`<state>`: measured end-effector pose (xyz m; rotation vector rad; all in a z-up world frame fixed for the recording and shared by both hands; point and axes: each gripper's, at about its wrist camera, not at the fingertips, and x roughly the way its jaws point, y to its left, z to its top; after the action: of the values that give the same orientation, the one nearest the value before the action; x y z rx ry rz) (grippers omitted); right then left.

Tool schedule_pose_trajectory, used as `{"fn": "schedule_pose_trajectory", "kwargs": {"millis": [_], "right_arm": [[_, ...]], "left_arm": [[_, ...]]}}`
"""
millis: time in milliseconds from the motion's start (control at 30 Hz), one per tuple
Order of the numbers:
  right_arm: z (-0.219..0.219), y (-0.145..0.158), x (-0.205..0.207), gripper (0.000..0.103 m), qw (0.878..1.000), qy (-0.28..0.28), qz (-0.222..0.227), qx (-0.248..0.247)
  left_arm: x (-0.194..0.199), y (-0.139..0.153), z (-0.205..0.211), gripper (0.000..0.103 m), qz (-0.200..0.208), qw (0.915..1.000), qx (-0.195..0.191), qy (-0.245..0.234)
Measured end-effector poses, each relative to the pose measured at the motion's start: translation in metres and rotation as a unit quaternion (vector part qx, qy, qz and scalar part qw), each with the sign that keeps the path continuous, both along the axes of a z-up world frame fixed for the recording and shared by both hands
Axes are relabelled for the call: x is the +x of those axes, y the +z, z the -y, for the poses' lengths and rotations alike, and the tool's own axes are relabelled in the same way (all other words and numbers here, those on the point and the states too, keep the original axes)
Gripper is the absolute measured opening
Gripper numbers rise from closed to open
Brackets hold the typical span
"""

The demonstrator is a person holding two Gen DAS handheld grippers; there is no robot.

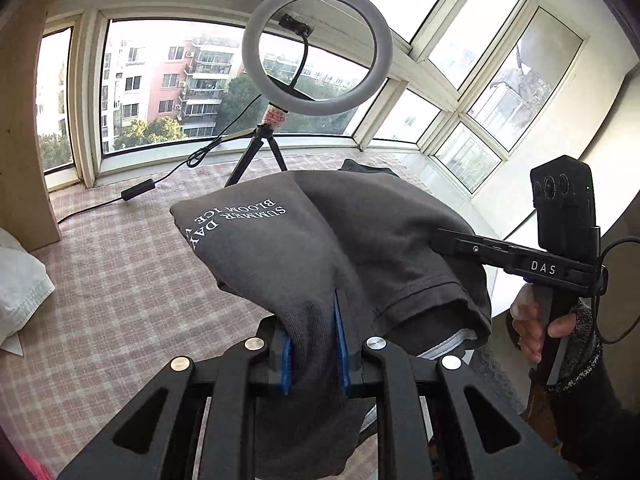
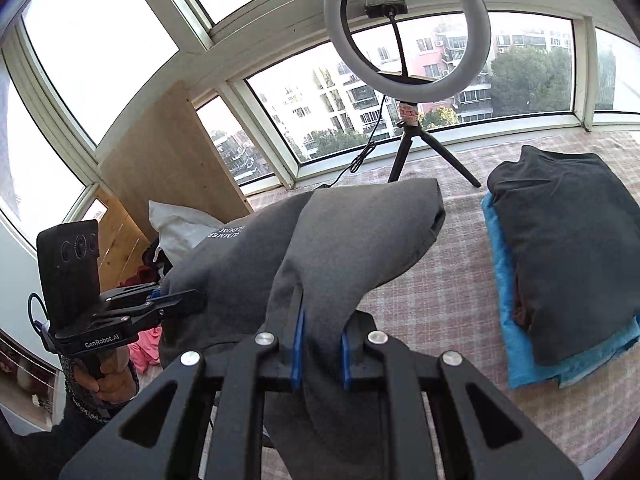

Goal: Fold clothes
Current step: 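Lift the folded shirt with both grippers and carry it onto the clothes stack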

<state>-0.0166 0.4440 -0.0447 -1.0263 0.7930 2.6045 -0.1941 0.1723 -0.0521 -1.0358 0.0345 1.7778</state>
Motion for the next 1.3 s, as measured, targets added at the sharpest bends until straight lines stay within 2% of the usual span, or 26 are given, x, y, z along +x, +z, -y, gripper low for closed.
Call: {"fn": "schedule_pose_trajectory", "kwargs": {"millis": [233,367,500,600,633,733,800,867,967,1100,1200,1267,1300], "right_arm": [[-0.113,0.05,0.081,0.013,0.997,-0.049,0.013,0.062],[-0.184,0.054,0.099,0.013,0.995,-0.065,0.03,0.074],[-0.245,0.02,0.099,0.013,0.994,-0.068,0.055,0.063],[-0.29,-0.007,0.099,0.013,0.993,-0.071,0.074,0.054],[-0.302,-0.025,0.1,0.013,0.992,-0.073,0.086,0.048],[-0.332,-0.087,0.103,0.014,0.989,-0.079,0.126,0.013],[-0.339,-0.114,0.109,0.017,0.988,-0.073,0.134,-0.013],[-0.347,-0.141,0.116,0.021,0.987,-0.068,0.142,-0.038],[-0.35,-0.123,0.135,0.024,0.99,-0.083,0.101,-0.05],[-0.349,-0.075,0.156,0.024,0.992,-0.109,0.056,0.004],[-0.351,-0.051,0.139,0.024,0.995,-0.092,0.016,0.031],[-0.357,-0.053,0.116,0.024,0.997,-0.078,0.011,0.021],[-0.359,-0.061,0.101,0.024,0.997,-0.07,0.023,0.025]], "left_arm": [[0.026,0.03,-0.15,0.016,-0.026,0.9982,0.02,-0.05],[0.027,0.031,-0.227,0.016,-0.041,0.9975,0.013,-0.057],[0.016,0.01,-0.281,0.016,-0.027,0.9979,0.0,-0.059],[0.011,-0.025,-0.308,0.016,-0.019,0.9974,-0.025,-0.064],[0.009,-0.04,-0.315,0.016,-0.018,0.997,-0.038,-0.064],[0.005,-0.094,-0.327,0.017,0.021,0.9933,-0.078,-0.082],[0.004,-0.112,-0.325,0.02,0.044,0.9915,-0.081,-0.092],[0.003,-0.108,-0.315,0.025,0.049,0.9914,-0.073,-0.097],[0.002,-0.089,-0.292,0.023,0.038,0.9927,-0.062,-0.097],[-0.003,-0.047,-0.278,0.022,-0.014,0.9956,-0.039,-0.084],[-0.017,-0.038,-0.305,0.022,-0.033,0.9956,-0.028,-0.083],[-0.025,-0.04,-0.324,0.022,-0.04,0.9949,-0.028,-0.089],[-0.026,-0.047,-0.333,0.022,-0.039,0.9941,-0.032,-0.096]]}}
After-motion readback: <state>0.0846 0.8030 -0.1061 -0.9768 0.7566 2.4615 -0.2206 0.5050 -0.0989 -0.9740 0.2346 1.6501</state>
